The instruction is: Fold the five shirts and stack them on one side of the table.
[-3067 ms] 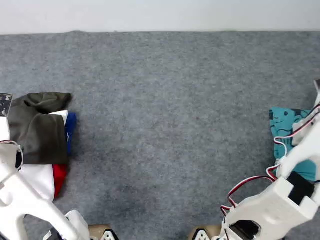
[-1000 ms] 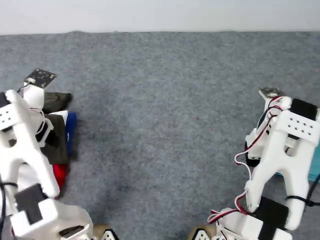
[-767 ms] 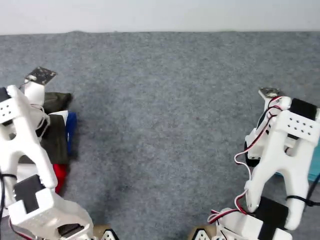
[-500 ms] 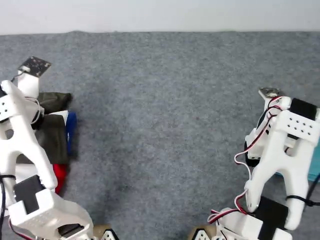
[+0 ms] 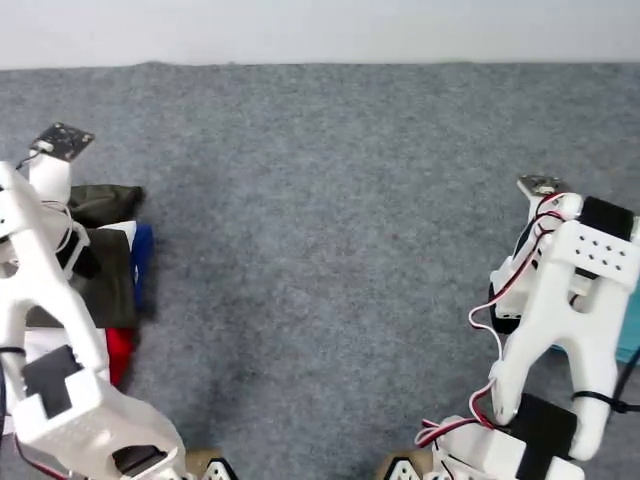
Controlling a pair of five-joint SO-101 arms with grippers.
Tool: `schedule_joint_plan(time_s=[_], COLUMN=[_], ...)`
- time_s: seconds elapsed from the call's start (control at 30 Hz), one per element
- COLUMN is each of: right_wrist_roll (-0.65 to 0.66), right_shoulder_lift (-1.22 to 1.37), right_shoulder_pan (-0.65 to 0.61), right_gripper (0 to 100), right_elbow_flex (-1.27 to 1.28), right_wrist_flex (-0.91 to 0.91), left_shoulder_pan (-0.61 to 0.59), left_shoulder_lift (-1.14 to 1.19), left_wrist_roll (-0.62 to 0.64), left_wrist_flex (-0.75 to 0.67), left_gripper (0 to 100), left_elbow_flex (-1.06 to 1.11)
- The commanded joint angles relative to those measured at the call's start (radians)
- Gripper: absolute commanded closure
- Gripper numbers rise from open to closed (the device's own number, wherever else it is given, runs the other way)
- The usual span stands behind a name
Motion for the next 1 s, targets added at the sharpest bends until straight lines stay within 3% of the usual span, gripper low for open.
schedule_joint_plan(time_s=[0.0, 0.13, 0.27, 0.43, 0.7, 0.83, 0.97], right_wrist_roll=[-0.011, -0.011, -0.011, -0.011, -0.011, -0.011, -0.011], right_shoulder_lift=[-0.041, -0.041, -0.041, -0.041, -0.041, -0.042, -0.042], right_shoulder_pan=[-0.005, -0.005, -0.005, 0.035, 0.159, 0.163, 0.160], right_gripper=[99.0, 99.0, 99.0, 99.0, 99.0, 99.0, 99.0], right_elbow_flex=[-0.009, -0.009, -0.009, -0.011, -0.012, -0.012, -0.012], right_wrist_flex=[0.041, 0.041, 0.041, 0.041, 0.041, 0.041, 0.041], left_shoulder_pan=[0.002, -0.002, 0.025, 0.061, 0.189, 0.238, 0.242], left_shoulder_lift=[0.049, 0.100, 0.120, 0.034, -0.325, -0.448, -0.488], left_wrist_roll=[0.015, 0.064, 0.012, -0.006, 0.000, 0.103, 0.123], left_wrist_flex=[-0.023, -0.023, -0.023, -0.017, -0.049, -0.132, -0.201], left_gripper=[83, 87, 98, 99, 99, 99, 99], left_elbow_flex=[-0.019, -0.035, -0.035, -0.038, -0.051, -0.047, -0.047])
